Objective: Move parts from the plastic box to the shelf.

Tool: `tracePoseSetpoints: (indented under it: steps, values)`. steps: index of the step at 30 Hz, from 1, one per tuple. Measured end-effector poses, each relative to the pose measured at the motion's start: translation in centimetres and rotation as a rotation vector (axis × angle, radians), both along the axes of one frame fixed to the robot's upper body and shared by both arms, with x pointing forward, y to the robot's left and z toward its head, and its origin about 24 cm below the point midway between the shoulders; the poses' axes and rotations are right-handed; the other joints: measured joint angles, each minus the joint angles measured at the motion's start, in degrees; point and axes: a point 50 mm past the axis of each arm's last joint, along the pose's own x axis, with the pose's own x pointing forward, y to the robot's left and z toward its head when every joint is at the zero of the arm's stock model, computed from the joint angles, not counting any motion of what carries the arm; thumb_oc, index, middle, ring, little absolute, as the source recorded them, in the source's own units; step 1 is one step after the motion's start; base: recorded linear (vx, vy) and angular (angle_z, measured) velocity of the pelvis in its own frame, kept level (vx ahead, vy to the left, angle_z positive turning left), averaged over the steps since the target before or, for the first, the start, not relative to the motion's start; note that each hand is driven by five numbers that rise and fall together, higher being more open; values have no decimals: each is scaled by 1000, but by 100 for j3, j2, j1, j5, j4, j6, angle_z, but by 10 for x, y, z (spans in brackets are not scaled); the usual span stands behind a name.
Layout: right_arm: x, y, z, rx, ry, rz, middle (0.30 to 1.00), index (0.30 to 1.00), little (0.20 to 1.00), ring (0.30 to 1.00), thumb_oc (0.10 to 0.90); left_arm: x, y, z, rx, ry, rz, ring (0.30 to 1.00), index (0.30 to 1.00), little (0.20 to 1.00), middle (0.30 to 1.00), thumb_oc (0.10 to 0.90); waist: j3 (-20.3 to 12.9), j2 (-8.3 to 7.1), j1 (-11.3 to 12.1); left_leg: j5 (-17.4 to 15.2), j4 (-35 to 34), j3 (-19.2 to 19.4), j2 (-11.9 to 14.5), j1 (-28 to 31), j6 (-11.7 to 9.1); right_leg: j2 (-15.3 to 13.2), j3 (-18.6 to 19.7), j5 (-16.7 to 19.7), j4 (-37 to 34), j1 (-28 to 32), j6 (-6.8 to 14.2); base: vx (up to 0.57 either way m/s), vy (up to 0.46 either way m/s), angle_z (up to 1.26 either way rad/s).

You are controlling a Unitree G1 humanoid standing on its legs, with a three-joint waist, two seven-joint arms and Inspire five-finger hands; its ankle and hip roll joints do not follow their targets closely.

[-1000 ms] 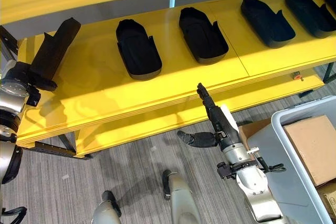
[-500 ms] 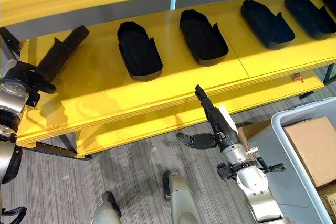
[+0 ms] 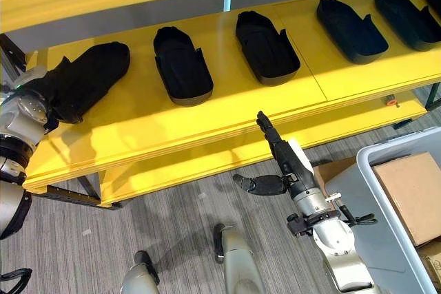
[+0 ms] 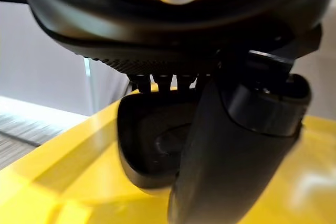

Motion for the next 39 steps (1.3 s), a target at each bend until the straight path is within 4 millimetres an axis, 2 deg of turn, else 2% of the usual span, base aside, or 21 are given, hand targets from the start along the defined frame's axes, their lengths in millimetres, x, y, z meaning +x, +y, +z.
tracePoseSetpoints:
  steps: [6,11,16,21,26,27,28,36,39]
  values:
    - [0,1,0,20,6,13,1000,1000,1000,1000,900,4,-15,9,24,-10,-100,1000,1000,1000,1000,900,2,0,-11,-2,17,1,7,1,-1,5,4,-2,22,-2,-25,0,0,0]
    - [0,1,0,22,6,13,1000,1000,1000,1000,900,4,-15,8,14,-12,-106,1000,1000,1000,1000,900,2,0,-11,-5,33,6,25,-1,1,19,4,12,24,-3,-51,0,0,0]
    - [0,1,-1,30,6,11,1000,1000,1000,1000,900,2,-8,1,-164,-54,-79,1000,1000,1000,1000,900,2,0,-13,-17,40,5,31,4,24,25,6,13,30,-4,-58,0,0,0]
    - [0,1,-1,32,4,5,1000,1000,1000,1000,900,-2,2,-10,-446,-168,4,1000,1000,1000,1000,900,1,0,-17,-20,48,24,45,19,29,39,22,21,35,-3,-71,0,0,0]
    - [0,2,0,46,-6,-12,1000,1000,1000,1000,900,2,-8,-25,-715,-250,32,1000,1000,1000,1000,900,0,1,-3,-27,76,23,57,13,41,44,23,36,41,3,-91,0,0,0]
    - [0,2,0,47,-7,-15,1000,1000,1000,1000,900,2,-9,-25,-726,-249,32,1000,1000,1000,1000,900,0,1,-4,-30,84,25,66,13,45,50,23,38,41,3,-93,5,2,-3]
    - [0,1,0,48,-8,-22,1000,1000,1000,1000,900,3,-12,-27,-821,-304,56,1000,1000,1000,1000,900,-1,2,-4,-32,90,27,75,17,47,56,23,42,46,3,-101,0,0,0]
    - [0,0,0,49,-17,-46,1000,1000,1000,1000,900,6,-24,-28,-941,-381,48,1000,1000,1000,1000,900,-2,3,6,-31,137,13,86,12,47,67,25,52,62,4,-119,0,0,0]
    - [0,-1,0,50,-18,-50,1000,1000,1000,1000,900,4,-23,-35,-965,-381,50,1000,1000,1000,1000,900,-2,4,-3,-30,158,15,87,17,46,67,33,35,71,4,-87,0,0,0]
